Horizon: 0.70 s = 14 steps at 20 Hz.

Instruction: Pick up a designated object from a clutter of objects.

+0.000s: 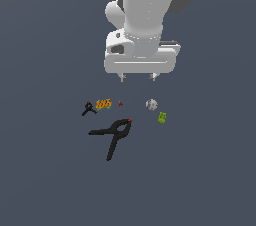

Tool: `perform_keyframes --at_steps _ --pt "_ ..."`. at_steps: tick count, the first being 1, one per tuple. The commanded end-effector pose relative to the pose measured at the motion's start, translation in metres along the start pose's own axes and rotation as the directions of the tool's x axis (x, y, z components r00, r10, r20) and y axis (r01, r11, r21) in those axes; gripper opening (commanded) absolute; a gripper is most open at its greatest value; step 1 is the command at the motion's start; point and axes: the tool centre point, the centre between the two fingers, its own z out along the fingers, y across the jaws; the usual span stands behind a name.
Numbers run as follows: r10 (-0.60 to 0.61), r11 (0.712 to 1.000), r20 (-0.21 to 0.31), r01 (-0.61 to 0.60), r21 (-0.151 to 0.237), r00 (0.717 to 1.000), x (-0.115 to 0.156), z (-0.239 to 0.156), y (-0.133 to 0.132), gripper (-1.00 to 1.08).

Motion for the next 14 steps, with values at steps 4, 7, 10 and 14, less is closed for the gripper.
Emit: perform_keyframes --at_steps 4,7,10,14 --pt "-0.012 1.0 -0.001 0.012 -0.003 1.0 0.001 0.0 -0.002 1.0" --pt "-0.045 0.999 -0.005 0.045 -0.012 0.999 0.003 0.0 -0.009 1.0" --pt "-0.068 0.998 -0.008 0.067 -0.018 0.998 0.005 0.0 -0.014 1.0" --pt "-0.066 0.998 -0.007 0.066 -0.017 0.998 0.005 0.001 -0.013 1.0"
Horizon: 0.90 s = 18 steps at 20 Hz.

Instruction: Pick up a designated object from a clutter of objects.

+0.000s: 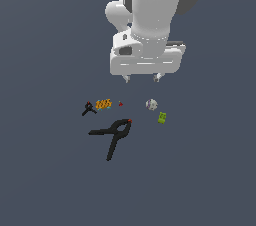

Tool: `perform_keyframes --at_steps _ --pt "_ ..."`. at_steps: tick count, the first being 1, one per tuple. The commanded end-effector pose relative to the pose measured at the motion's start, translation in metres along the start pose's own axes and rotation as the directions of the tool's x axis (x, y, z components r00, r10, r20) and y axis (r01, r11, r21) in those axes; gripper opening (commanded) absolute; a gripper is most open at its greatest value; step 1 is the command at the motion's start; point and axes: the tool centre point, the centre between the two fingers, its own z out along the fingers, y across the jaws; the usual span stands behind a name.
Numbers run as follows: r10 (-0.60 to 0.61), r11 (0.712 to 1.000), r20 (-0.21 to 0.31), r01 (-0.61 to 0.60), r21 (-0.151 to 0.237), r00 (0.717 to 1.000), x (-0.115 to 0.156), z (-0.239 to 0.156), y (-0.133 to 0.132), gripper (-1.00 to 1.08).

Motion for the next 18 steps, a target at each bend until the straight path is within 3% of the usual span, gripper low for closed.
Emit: perform_keyframes --at_steps 1,10,18 --pt "0.0 1.0 0.0 0.0 0.0 1.0 0.0 0.001 0.001 1.0" --pt "-0.017 1.0 -0.003 0.017 0.014 1.0 0.003 0.025 0.024 1.0" --pt "-0.047 0.998 -0.012 0.047 0.036 0.999 0.002 0.076 0.072 1.0"
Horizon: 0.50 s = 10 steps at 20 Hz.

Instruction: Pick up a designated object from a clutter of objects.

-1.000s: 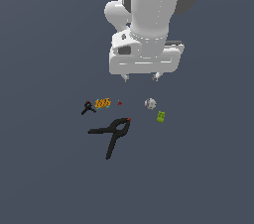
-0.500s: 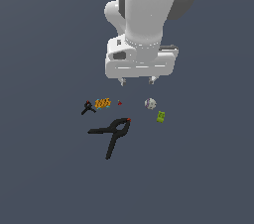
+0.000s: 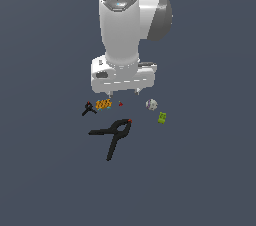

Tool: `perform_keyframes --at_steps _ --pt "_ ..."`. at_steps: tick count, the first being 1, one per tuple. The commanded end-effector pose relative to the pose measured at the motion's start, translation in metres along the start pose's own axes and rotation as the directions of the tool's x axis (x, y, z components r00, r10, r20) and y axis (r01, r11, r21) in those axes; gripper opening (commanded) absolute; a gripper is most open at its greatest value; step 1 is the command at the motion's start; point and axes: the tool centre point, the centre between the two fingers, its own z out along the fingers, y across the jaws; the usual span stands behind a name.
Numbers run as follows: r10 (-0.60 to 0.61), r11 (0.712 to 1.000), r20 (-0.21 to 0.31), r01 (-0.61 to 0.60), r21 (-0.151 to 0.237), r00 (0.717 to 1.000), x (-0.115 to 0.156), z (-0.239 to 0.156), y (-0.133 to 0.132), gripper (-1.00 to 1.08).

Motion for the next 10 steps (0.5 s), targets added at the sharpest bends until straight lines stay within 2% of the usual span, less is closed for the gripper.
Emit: perform_keyframes --at_steps 1,10 --pt "-0.01 1.0 -0.004 0.01 0.007 1.0 -0.003 0.019 0.02 1.0" --pt "-0.047 0.999 -0.022 0.048 0.016 0.999 -0.033 0.094 0.097 1.0"
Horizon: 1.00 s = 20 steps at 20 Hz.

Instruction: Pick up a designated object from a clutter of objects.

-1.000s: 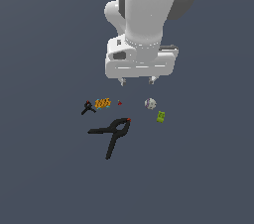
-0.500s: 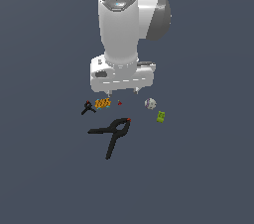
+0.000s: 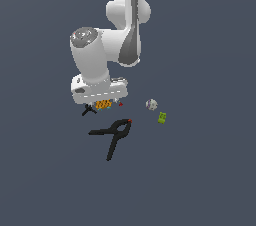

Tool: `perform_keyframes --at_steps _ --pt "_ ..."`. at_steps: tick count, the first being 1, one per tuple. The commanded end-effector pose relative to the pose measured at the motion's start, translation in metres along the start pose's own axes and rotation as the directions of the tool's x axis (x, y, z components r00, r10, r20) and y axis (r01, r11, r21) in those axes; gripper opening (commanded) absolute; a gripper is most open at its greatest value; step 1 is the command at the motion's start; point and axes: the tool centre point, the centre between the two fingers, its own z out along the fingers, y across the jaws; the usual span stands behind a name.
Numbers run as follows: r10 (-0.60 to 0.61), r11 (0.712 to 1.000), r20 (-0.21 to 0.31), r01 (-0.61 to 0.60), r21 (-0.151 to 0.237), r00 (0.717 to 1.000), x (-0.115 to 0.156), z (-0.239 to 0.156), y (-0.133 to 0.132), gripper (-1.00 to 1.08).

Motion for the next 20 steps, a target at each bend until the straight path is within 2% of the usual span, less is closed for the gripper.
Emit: perform_keyframes --at_steps 1,10,20 --pt "-0.01 1.0 -0.005 0.01 -0.001 1.0 -0.013 0.02 0.021 1.0" --pt "-0.036 0.999 -0.011 0.036 -0.017 0.999 -0.063 0.075 0.078 1.0" --pt "-0.048 0.998 -0.008 0.048 -0.03 0.999 -0.092 0.099 0.102 1.0"
